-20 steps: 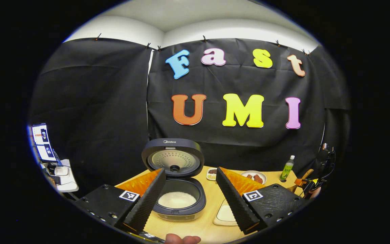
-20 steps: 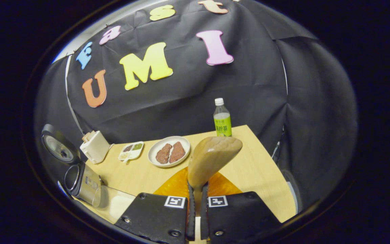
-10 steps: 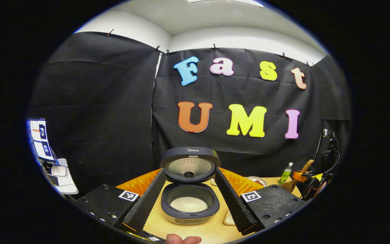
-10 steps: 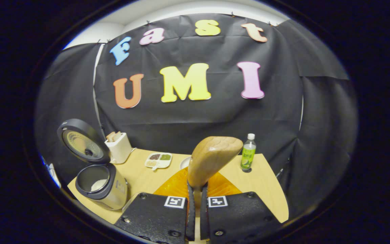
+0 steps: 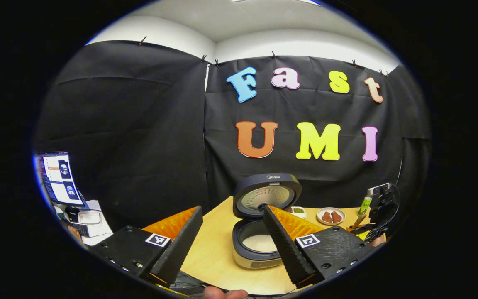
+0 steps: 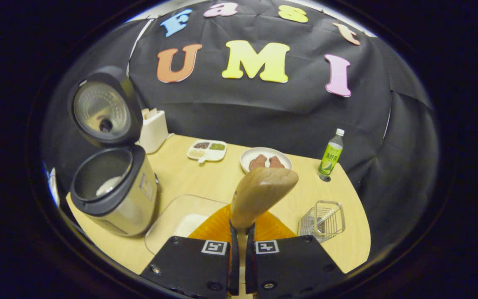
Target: Close the left gripper, press the button to open the rice cooker; take a wooden spoon from the chopstick holder with the right hand, scoop a spoonful of rice and pour it into the rice cooker, then put the wooden spoon back into the chopstick holder.
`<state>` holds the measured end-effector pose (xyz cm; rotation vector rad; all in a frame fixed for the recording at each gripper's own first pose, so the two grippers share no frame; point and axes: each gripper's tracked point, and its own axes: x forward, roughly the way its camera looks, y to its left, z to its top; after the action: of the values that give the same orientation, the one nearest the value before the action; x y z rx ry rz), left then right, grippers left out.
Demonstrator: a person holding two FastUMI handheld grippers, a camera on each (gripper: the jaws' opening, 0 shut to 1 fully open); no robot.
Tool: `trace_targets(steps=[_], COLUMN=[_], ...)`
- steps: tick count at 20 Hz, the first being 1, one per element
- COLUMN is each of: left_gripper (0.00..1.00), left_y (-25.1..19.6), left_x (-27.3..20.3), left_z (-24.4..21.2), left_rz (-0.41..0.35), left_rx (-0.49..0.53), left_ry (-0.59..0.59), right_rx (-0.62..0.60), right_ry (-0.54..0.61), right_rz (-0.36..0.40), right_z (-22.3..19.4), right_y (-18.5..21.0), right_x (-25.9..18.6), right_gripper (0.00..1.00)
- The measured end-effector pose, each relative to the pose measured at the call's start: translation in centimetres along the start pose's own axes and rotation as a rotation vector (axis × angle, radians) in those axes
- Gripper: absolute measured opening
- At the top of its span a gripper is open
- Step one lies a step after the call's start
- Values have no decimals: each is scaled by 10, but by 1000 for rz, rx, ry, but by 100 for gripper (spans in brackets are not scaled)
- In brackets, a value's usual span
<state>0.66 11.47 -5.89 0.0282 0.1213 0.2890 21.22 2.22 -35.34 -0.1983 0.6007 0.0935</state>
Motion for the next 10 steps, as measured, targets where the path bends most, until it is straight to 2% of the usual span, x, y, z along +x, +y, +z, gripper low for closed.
trace_targets(steps=[2,6,10], left_gripper=[95,95,95], left_y=[2,5,4], left_x=[-2,-4,-7], left_z=[-4,-10,-10], left_rz=[14,41,58], left_rx=[6,6,-18], left_ry=[11,25,40], right_rx=[-26,-17,98], right_ry=[14,50,89], right_rz=[-6,42,143], right_z=[-9,-24,-25], right_y=[8,34,67], right_x=[10,20,18], right_gripper=[11,11,11])
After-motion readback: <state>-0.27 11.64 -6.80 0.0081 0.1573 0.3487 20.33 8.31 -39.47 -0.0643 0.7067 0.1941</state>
